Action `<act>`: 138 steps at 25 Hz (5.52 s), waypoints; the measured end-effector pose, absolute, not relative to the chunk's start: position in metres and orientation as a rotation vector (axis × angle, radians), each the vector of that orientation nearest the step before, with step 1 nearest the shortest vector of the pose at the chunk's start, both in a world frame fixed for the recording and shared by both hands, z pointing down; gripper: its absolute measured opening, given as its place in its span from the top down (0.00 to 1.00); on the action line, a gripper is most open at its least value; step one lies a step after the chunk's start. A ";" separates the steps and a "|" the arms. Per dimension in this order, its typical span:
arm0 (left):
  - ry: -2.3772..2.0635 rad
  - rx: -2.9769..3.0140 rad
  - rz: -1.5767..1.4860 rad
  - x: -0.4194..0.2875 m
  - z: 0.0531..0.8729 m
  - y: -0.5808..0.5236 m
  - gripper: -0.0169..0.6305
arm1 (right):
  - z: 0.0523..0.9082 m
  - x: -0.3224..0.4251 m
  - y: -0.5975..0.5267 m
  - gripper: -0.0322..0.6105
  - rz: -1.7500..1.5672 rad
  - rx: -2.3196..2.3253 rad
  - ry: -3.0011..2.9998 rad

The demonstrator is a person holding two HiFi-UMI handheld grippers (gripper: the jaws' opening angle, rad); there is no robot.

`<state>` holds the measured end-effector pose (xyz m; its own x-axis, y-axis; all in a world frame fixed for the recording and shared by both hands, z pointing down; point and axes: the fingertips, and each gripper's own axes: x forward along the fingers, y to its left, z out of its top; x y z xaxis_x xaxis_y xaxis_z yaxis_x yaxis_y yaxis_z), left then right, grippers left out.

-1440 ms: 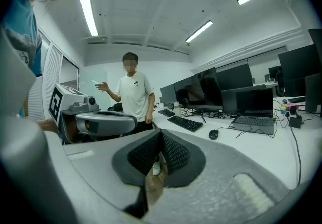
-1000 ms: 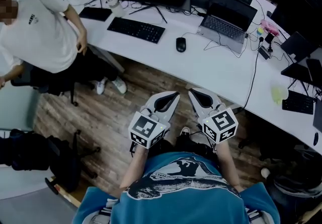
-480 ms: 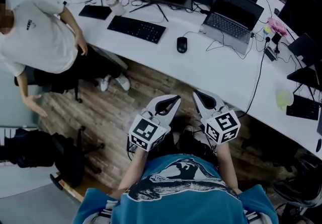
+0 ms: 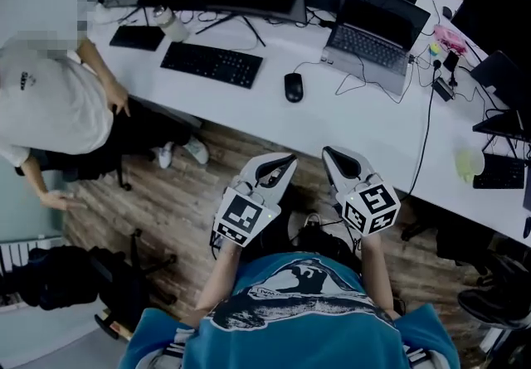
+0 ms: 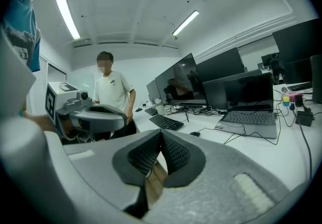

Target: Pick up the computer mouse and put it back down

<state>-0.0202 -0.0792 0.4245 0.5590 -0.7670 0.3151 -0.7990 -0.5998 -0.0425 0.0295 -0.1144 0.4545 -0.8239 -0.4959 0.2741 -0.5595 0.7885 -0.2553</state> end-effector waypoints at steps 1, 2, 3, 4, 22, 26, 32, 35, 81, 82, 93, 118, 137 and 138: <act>-1.331 2.703 0.492 -0.023 0.427 -0.086 0.95 | 0.456 0.025 -0.121 0.95 0.488 0.850 -2.778; -1.307 2.720 0.510 -0.026 0.428 -0.093 0.95 | 0.458 0.021 -0.128 0.95 0.491 0.869 -2.767; -1.279 2.734 0.514 -0.029 0.429 -0.099 0.95 | 0.460 0.015 -0.135 0.95 0.500 0.888 -2.754; -1.250 2.746 0.505 -0.032 0.429 -0.104 0.95 | 0.464 0.010 -0.141 0.95 0.512 0.904 -2.741; -1.020 2.790 0.456 -0.101 0.439 -0.180 0.95 | 0.526 -0.047 -0.226 0.95 0.545 1.081 -2.521; -1.011 2.786 0.444 -0.111 0.439 -0.192 0.95 | 0.539 -0.052 -0.249 0.88 0.550 1.106 -2.479; -1.009 2.777 0.425 -0.126 0.438 -0.206 0.95 | 0.565 -0.067 -0.285 0.77 0.567 1.118 -2.395; -1.014 2.776 0.429 -0.132 0.438 -0.211 0.95 | 0.585 -0.076 -0.304 0.67 0.584 1.128 -2.334; -0.894 2.679 0.401 -0.108 0.460 -0.230 0.95 | 0.477 -0.021 -0.290 0.47 0.543 1.319 -2.496; -0.895 2.682 0.399 -0.100 0.458 -0.232 0.95 | 0.469 -0.012 -0.287 0.47 0.536 1.324 -2.504; -0.847 2.707 0.358 -0.004 0.447 -0.234 0.95 | 0.413 0.087 -0.278 0.47 0.379 1.359 -2.536; -0.915 2.699 0.413 0.105 0.452 -0.238 0.95 | 0.578 0.272 -0.290 0.47 0.566 1.355 -2.208; -0.871 2.687 0.479 0.118 0.463 -0.218 0.95 | 0.669 0.291 -0.284 0.47 0.657 1.310 -2.013; -0.872 2.683 0.481 0.118 0.463 -0.217 0.95 | 0.671 0.291 -0.283 0.47 0.653 1.309 -2.010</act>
